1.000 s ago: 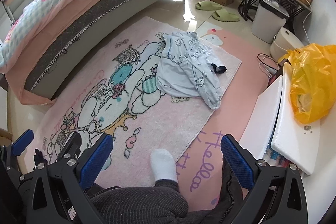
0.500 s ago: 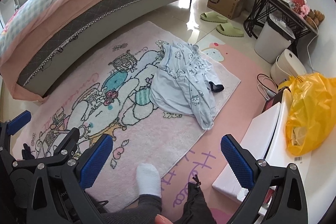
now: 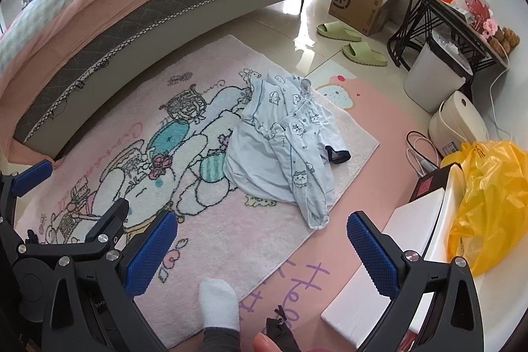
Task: Fold clothes
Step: 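Move both grippers toward the light blue pajamas on the rug, then lower both grippers over the pajama pants waistband and position around the fabric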
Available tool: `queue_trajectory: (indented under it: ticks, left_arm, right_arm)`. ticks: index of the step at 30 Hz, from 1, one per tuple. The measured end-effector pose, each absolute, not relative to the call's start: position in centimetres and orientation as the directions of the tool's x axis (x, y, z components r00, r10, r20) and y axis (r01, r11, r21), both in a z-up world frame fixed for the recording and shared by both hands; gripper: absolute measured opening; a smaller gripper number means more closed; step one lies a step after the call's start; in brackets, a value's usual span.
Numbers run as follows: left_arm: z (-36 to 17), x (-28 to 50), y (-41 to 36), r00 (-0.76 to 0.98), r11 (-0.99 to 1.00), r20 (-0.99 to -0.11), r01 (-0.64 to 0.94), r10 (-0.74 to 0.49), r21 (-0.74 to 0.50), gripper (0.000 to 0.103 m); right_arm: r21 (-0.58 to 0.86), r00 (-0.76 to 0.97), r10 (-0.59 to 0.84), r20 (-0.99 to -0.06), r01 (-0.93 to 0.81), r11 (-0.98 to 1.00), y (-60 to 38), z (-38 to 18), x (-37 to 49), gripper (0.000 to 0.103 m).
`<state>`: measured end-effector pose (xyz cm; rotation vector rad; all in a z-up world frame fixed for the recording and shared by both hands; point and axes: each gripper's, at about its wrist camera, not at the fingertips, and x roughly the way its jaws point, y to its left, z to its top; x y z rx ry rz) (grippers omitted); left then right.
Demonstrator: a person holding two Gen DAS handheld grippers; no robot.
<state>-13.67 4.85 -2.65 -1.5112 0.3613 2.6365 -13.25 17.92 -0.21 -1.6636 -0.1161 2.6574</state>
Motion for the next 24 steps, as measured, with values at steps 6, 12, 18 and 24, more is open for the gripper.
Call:
queue_trajectory:
  ticks: [6, 12, 18, 24]
  left_arm:
    - [-3.0, -16.1, 4.8, -0.529, -0.972, -0.849, -0.187, -0.022, 0.142, 0.103]
    - [-4.4, -18.1, 4.2, -0.513, -0.981, -0.858, -0.177, 0.027, 0.075, 0.103]
    - [-6.2, -19.9, 4.1, -0.567, -0.986, -0.824, -0.131, -0.007, 0.099, 0.103]
    - [-9.1, -22.0, 4.2, -0.584, -0.988, -0.809, -0.153, 0.064, 0.033, 0.103]
  right_arm:
    - [-0.061, -0.447, 0.032, -0.894, 0.051, -0.997, 18.1, -0.5, -15.7, 0.103]
    - [-0.008, -0.444, -0.027, -0.896, 0.076, -0.997, 18.2, -1.7, -18.0, 0.103]
    - [-0.010, -0.466, -0.014, -0.884, 0.049, -0.999, 18.5, -3.4, -19.9, 0.103]
    - [-0.022, -0.500, 0.004, -0.866, 0.031, -0.999, 19.4, -5.9, -21.8, 0.103]
